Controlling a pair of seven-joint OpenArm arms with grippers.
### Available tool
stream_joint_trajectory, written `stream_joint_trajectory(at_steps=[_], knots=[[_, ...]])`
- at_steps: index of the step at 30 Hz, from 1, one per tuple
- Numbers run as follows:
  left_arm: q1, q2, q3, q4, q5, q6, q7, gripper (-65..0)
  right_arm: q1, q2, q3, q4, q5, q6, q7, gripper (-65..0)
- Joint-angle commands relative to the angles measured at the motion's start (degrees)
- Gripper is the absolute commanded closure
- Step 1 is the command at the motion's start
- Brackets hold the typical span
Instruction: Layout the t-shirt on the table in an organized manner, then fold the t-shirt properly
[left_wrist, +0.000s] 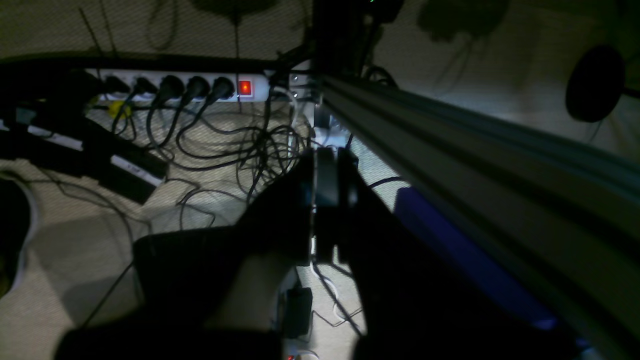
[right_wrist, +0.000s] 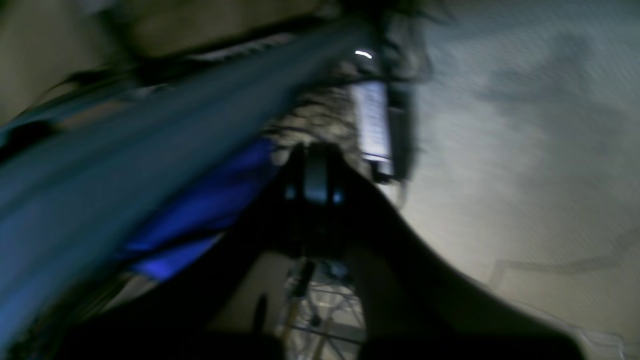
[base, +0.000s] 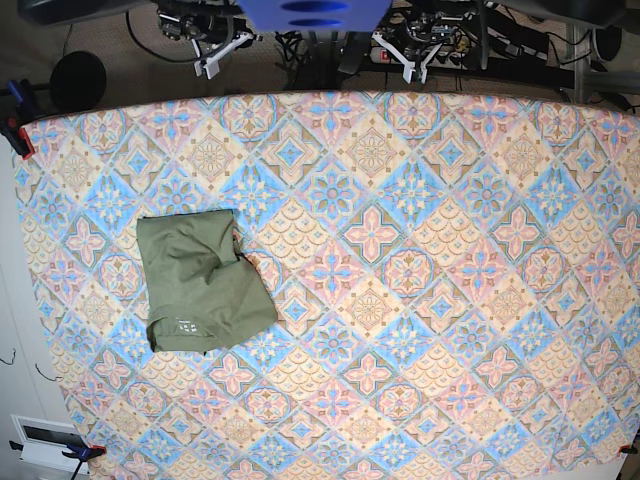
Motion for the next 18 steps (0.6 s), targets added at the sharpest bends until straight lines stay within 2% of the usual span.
stream_joint_trajectory(at_steps=[1,5,7,15,18], knots=[[-0.4,-0.1,0.0,0.1,-0.1,-0.1,-0.4,0.0,0.2,0.9,0.2,0.0,0.1,-0.4,0.9,0.0],[-2.0,-0.1,-0.1,0.1,-0.2,-0.1,-0.4,0.0,0.4,0.8,0.2,-0.3,0.1,-5.0,0.7,0.0],[-2.4,0.9,-0.1,0.1,-0.2,-0.1,-0.4,0.0,0.4,0.8,0.2,-0.3,0.1,-6.2,0.7,0.0],[-2.6,2.0,-0.1,0.1,-0.2,-0.1,-0.4,0.0,0.4,0.7,0.1,-0.4,0.2,-6.4,0.6,0.0],[-2.5,2.2,-0.1,0.1,-0.2,-0.1,-0.4,0.0,2.3,0.7,0.1,-0.7,0.2,-6.4,-1.1,0.0]])
